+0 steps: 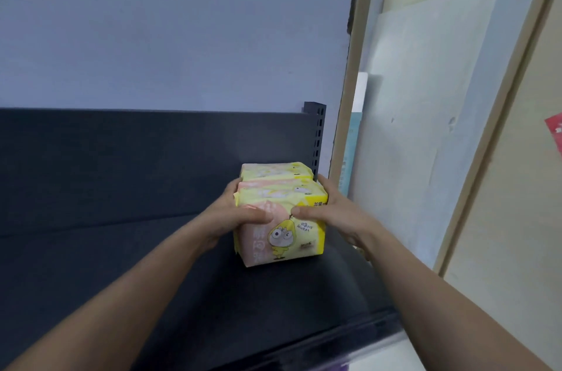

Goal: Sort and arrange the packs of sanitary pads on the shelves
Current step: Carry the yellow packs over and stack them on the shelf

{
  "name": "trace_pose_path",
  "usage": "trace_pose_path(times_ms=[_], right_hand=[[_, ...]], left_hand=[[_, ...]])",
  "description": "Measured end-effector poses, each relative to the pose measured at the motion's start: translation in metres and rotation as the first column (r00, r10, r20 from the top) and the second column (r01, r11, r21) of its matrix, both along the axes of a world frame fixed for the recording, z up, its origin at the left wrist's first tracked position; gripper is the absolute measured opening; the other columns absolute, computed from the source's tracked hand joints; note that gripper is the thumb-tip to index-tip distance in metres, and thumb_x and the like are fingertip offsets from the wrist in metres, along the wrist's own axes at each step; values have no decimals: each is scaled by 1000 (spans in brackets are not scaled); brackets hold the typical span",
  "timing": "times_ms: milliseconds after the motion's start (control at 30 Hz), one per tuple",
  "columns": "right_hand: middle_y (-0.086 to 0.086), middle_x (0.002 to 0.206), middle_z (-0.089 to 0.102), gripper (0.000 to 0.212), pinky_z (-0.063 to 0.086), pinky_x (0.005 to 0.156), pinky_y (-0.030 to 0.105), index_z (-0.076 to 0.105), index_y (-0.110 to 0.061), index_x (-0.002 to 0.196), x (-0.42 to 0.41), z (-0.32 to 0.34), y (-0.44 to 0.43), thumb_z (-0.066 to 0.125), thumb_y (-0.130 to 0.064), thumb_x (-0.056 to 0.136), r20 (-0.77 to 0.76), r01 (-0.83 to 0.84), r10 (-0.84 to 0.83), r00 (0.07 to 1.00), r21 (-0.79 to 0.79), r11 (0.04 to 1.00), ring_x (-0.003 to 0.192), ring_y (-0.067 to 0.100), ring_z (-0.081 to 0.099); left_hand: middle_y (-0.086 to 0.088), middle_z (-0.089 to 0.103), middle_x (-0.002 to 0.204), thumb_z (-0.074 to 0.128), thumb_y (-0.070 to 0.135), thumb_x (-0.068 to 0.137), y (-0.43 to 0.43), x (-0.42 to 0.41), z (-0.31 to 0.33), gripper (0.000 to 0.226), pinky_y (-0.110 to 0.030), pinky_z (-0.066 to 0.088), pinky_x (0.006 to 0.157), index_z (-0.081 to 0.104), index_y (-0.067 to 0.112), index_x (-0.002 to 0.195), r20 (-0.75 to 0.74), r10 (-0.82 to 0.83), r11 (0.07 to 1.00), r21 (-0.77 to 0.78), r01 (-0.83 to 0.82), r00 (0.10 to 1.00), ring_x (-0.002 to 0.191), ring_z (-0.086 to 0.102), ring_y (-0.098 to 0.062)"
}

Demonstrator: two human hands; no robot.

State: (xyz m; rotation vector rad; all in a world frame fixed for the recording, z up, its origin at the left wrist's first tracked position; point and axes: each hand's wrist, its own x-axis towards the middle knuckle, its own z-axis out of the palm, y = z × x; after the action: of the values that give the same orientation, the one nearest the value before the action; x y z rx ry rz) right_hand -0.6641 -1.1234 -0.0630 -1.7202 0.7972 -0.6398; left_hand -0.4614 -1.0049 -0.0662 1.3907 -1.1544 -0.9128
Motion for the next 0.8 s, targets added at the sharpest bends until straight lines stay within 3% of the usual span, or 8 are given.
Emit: trace_pose_path(times_ms=[133,233,433,600,733,800], right_hand=[[-12,120,57,109,49,100,38,23,-26,148,0,-2,-13,90,-21,62,26,-60,61,998,-26,998,109,14,62],[-3,122,61,93,52,97,43,34,-32,131,-3,-2,-19,87,-21,56,3,-180,180,984,-65,982,110,18,63],[4,128,59,103,52,97,46,30,-25,140,-7,-8,-34,86,-9,55,7,-303,306,952,-114,946,115,20,61],[0,128,59,117,51,97,49,29,-27,142,-8,-11,-40,93,-27,44,11,-317,320,947,-96,943,114,21,62],[-3,126,60,112,53,95,42,34,-27,138,-12,-8,-36,94,-30,44,21,-307,312,950,-119,944,112,17,63],[-4,122,62,95,56,89,33,39,-29,130,-15,-7,-33,95,-23,54,45,-284,294,955,-154,946,109,15,64]], left_hand=[[9,63,127,86,26,61,-4,-7,-4,92,-33,48,100,38,32,139,-24,-39,998,-43,38,999,117,61,-10],[9,62,131,84,28,67,-2,-14,-8,89,-35,44,105,35,32,142,-6,-28,999,-28,28,1000,120,59,-9],[2,59,135,79,5,69,-7,-29,-11,89,-37,47,104,34,32,141,-69,-34,999,-42,31,997,125,56,-16],[-9,61,132,72,-12,73,-7,-38,-14,85,-34,56,89,37,25,142,-217,19,1000,-10,-22,976,119,61,-23],[-7,66,124,79,4,66,-2,-42,-5,80,-40,51,98,45,16,137,-104,96,994,59,-90,990,116,63,-24],[-6,68,120,87,11,58,2,-44,-1,85,-44,48,101,49,13,134,-3,164,983,78,-163,986,113,64,-24]])
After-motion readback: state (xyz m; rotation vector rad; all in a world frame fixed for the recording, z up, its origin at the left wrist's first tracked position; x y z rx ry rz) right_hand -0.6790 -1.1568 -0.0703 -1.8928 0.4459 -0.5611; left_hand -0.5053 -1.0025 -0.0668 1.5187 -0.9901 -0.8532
